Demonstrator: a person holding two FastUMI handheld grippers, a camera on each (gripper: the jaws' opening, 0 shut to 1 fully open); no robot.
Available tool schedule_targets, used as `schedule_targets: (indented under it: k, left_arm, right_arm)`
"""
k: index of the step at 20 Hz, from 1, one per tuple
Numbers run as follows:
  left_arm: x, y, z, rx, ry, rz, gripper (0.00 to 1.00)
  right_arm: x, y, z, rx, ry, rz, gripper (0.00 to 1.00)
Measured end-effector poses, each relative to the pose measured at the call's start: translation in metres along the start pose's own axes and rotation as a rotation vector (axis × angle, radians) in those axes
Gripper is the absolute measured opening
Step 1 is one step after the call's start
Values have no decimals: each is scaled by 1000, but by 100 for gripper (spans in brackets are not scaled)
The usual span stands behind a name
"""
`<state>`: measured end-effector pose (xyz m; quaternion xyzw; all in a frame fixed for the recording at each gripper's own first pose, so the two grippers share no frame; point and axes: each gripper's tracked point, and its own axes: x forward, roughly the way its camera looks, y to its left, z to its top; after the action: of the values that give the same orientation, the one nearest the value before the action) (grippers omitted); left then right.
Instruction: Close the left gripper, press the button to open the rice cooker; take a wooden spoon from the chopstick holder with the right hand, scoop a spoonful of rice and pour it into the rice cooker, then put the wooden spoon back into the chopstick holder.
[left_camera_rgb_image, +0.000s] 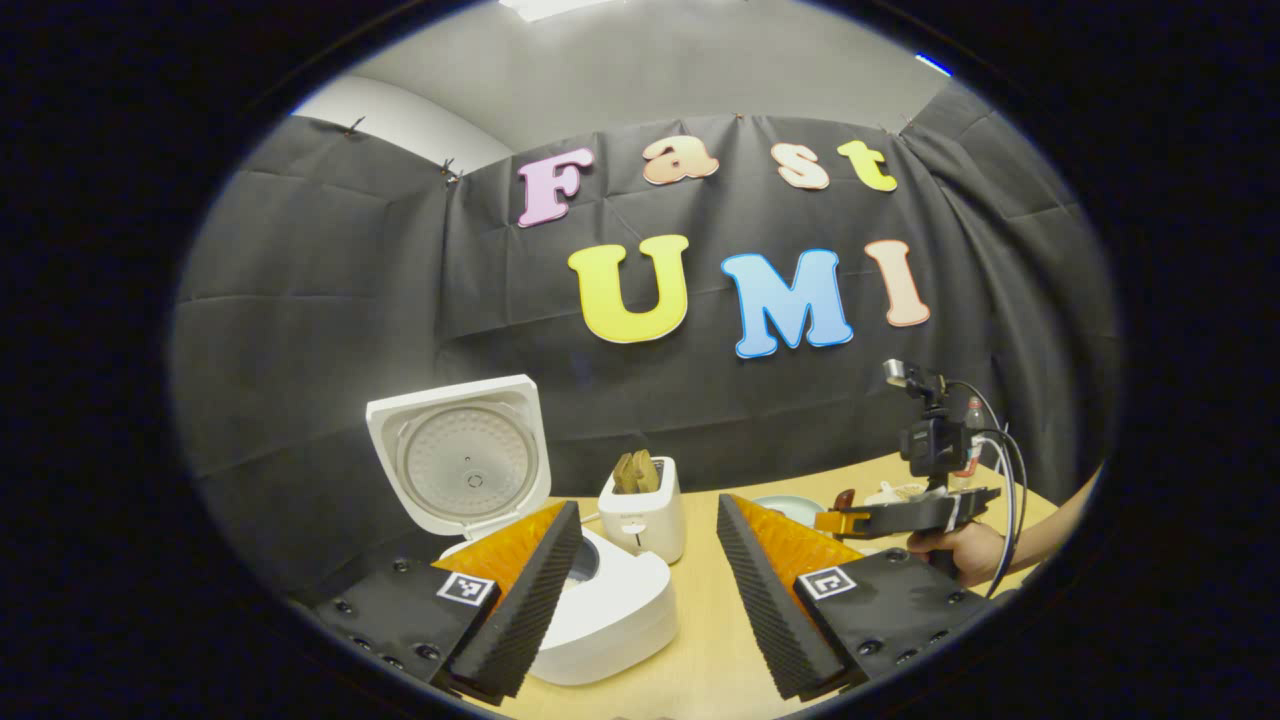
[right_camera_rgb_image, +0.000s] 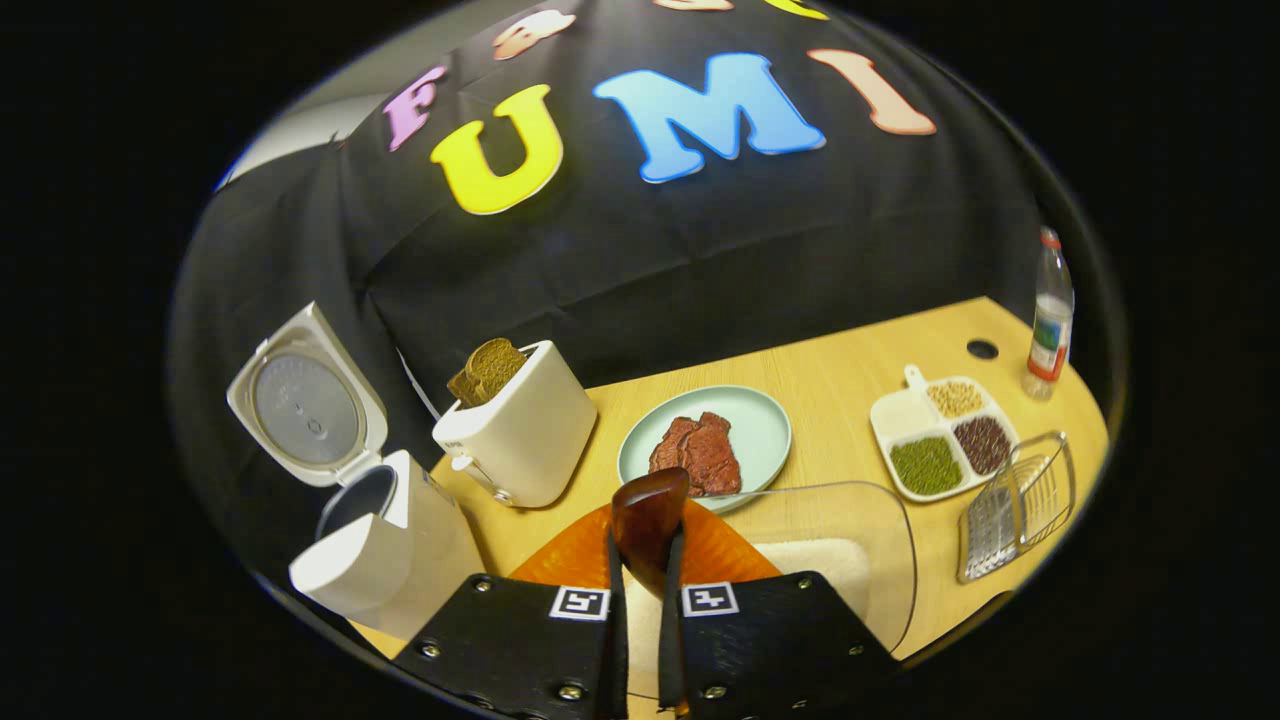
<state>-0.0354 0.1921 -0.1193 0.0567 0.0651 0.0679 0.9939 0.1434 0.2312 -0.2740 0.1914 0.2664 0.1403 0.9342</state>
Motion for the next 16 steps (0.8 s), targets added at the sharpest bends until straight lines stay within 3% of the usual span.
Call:
schedule_targets:
  k: [2, 4, 7, 16]
  left_arm:
    - [-2, -1, 1, 0, -2, 5, 95]
    - [-3, -3, 2, -3, -2, 6, 90]
    - [-4, -6, 6, -1, -5, 3, 94]
    - [1, -18, 17, -37, -22, -9, 90]
  right_arm:
    - [0, -19, 4, 198, 17, 11, 12]
    - [-7, -32, 13, 336, 7, 27, 12]
    - [-23, -49, 33, 411, -31, 41, 12]
    - [-69, -71, 85, 550, -116, 92, 12]
